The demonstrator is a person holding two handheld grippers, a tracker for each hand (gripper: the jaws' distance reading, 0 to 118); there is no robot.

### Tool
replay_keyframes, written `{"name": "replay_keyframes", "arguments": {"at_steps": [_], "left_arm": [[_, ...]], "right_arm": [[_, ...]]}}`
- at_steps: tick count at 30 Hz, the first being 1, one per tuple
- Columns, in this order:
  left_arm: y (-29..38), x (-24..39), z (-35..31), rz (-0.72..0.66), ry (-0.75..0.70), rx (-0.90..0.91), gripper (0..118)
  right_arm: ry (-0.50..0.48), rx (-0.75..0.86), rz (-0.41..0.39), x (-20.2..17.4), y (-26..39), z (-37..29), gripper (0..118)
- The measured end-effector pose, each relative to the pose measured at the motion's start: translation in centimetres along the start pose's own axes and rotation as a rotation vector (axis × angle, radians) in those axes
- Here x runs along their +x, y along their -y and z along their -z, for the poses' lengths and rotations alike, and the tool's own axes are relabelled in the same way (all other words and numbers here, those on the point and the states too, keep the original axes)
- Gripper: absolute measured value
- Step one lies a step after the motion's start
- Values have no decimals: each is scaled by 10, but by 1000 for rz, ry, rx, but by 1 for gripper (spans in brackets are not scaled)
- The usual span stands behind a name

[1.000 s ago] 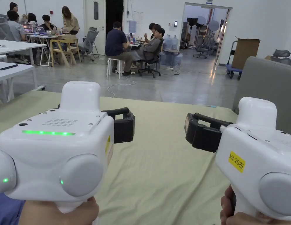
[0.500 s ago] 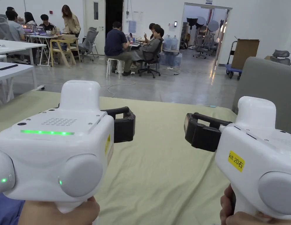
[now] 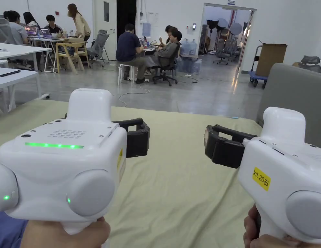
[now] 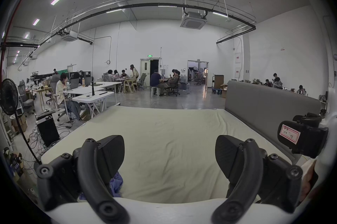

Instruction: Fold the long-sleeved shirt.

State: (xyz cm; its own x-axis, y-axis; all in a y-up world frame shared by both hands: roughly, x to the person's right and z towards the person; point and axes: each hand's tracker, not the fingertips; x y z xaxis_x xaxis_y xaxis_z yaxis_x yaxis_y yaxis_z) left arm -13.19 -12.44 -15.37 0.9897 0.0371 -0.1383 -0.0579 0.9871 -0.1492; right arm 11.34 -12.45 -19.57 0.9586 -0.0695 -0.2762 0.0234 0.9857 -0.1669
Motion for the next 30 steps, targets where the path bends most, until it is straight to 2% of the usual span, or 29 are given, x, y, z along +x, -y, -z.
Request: {"name": "replay_keyframes", "arguments": {"at_steps": [23, 24, 25, 26, 27, 30], "left_arm": [[-4, 2, -4, 14, 11, 22, 101], [-4, 2, -4, 11, 11, 26, 94], [-1, 0, -6, 12, 52, 53, 69], [2, -1, -9, 7, 114, 98, 26], [4, -1, -10, 10, 120, 116, 1], [14, 3, -7, 30, 113, 103, 1]], "right_arm": [[4, -2, -11, 4, -1, -1, 110], [6, -1, -13, 3, -1, -1, 98], [6, 5, -18, 2, 0, -2, 67], [-4, 22, -27, 1, 2, -5, 11], [-29, 33, -49, 0, 3, -6, 0], [8, 2, -61, -3, 13, 4, 0]]}}
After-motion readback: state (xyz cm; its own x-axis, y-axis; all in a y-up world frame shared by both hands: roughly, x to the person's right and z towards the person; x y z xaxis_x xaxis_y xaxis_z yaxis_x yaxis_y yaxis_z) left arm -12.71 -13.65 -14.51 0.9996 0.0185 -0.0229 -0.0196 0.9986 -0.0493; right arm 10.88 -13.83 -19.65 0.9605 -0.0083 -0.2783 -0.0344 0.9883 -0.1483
